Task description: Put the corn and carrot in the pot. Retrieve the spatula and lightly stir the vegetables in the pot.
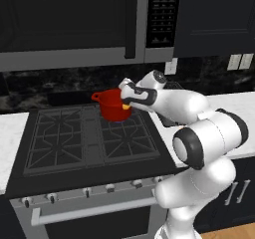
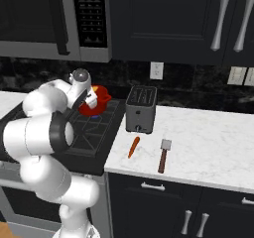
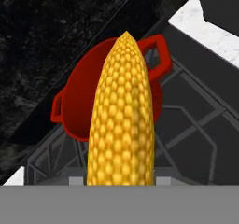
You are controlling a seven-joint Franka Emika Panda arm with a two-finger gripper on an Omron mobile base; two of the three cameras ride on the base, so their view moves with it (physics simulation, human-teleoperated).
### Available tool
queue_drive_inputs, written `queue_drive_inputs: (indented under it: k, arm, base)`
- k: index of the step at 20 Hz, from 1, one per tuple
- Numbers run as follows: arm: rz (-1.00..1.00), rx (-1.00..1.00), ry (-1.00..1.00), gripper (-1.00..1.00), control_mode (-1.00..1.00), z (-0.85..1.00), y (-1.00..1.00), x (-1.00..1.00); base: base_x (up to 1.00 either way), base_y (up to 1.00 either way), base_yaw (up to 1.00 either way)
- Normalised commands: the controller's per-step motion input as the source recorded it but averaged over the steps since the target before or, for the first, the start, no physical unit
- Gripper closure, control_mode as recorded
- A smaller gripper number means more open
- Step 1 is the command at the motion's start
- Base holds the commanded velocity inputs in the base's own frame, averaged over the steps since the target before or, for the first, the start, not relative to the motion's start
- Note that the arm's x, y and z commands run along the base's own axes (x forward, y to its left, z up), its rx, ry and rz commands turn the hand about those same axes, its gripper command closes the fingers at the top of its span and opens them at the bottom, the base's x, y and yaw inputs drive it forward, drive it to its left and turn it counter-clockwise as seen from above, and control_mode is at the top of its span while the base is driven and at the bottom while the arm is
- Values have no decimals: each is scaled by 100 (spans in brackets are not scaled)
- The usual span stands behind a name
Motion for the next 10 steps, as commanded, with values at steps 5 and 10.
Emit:
queue_drive_inputs:
  k: [5, 10]
  arm:
    - [-8, 3, 0, 100, -100, 0, 22, 33]
    - [-7, 5, 0, 100, -100, 0, 8, 47]
  base:
    - [0, 0, 0]
    - [0, 0, 0]
